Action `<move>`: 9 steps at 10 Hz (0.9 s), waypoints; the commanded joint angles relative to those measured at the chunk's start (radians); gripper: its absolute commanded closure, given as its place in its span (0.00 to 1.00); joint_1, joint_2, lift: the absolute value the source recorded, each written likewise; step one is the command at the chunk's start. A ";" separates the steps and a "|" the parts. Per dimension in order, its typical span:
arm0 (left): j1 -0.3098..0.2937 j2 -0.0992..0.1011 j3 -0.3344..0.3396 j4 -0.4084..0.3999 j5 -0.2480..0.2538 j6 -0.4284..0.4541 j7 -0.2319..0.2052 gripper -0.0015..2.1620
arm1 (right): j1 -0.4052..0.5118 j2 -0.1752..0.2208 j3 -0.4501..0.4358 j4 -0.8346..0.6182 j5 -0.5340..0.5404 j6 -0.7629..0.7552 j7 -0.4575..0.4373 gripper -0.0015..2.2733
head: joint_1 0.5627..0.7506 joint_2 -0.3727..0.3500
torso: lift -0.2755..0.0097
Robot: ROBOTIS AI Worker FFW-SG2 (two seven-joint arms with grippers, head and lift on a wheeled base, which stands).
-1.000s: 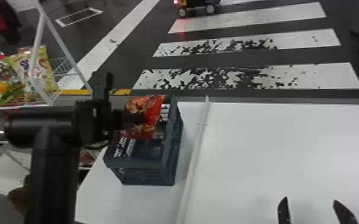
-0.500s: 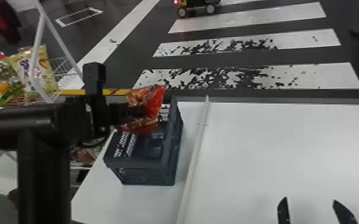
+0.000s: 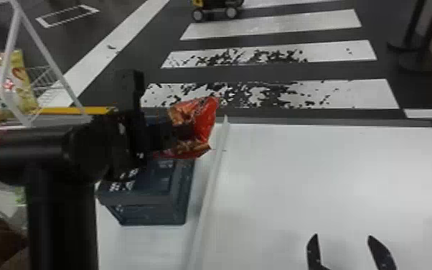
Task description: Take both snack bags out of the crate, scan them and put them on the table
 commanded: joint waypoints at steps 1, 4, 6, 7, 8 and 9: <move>-0.019 -0.058 -0.057 0.002 -0.010 0.000 0.009 0.95 | 0.004 0.000 -0.005 -0.003 0.000 -0.003 0.000 0.02 | 0.70 0.81 | 0.64; -0.017 -0.127 -0.143 0.006 -0.048 -0.003 0.026 0.95 | 0.013 0.002 -0.022 -0.018 0.000 -0.046 -0.014 0.02 | 0.70 0.68 | 0.64; -0.005 -0.132 -0.223 0.009 -0.082 -0.003 0.034 0.95 | 0.021 0.002 -0.037 -0.024 0.000 -0.123 -0.051 0.02 | 0.70 0.59 | 0.64; 0.013 -0.143 -0.257 0.009 -0.097 -0.003 0.048 0.95 | 0.030 0.002 -0.046 -0.030 0.000 -0.166 -0.066 0.02 | 0.70 0.57 | 0.64; 0.032 -0.153 -0.286 0.009 -0.109 -0.006 0.060 0.95 | 0.036 0.002 -0.054 -0.030 -0.006 -0.212 -0.077 0.02 | 0.70 0.53 | 0.64; 0.050 -0.158 -0.327 0.015 -0.128 -0.006 0.072 0.95 | 0.039 0.002 -0.058 -0.032 -0.014 -0.237 -0.084 0.02 | 0.70 0.50 | 0.64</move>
